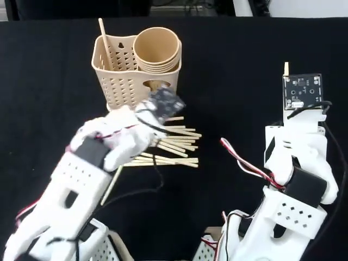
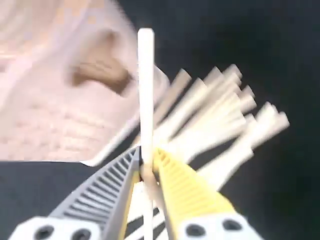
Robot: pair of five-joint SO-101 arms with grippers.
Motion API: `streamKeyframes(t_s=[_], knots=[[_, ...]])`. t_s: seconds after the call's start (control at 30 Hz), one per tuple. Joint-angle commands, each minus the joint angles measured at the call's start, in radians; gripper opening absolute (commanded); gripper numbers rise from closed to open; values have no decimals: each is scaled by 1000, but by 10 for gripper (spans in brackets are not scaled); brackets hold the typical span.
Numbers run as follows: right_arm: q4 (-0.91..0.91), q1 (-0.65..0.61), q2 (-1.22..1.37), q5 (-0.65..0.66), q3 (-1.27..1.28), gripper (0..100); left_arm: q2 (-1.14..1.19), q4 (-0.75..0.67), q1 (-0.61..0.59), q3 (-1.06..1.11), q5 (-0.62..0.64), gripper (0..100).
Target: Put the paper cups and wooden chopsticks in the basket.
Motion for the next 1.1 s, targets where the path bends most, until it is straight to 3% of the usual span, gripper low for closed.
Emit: streamKeyframes(t_s=[0.0,0.2,0.33,0.43,0.57,0.77,1.07], knots=[[-17,-15,-12,0,-12,12,-141,-107,-18,31,100,29],[-18,-9,-12,0,-13,12,-295,-376,15,64,199,29],[-18,-9,-12,0,-13,12,-373,-477,5,62,198,29],[-18,-14,-12,0,-12,12,-411,-545,-91,62,204,29],[-18,-15,-12,0,-10,12,-405,-736,-254,65,235,29],[-18,-15,-12,-8,-15,12,-259,-1005,-305,10,471,29],[-25,-15,-12,-9,-13,12,250,-1028,-306,-291,497,29]])
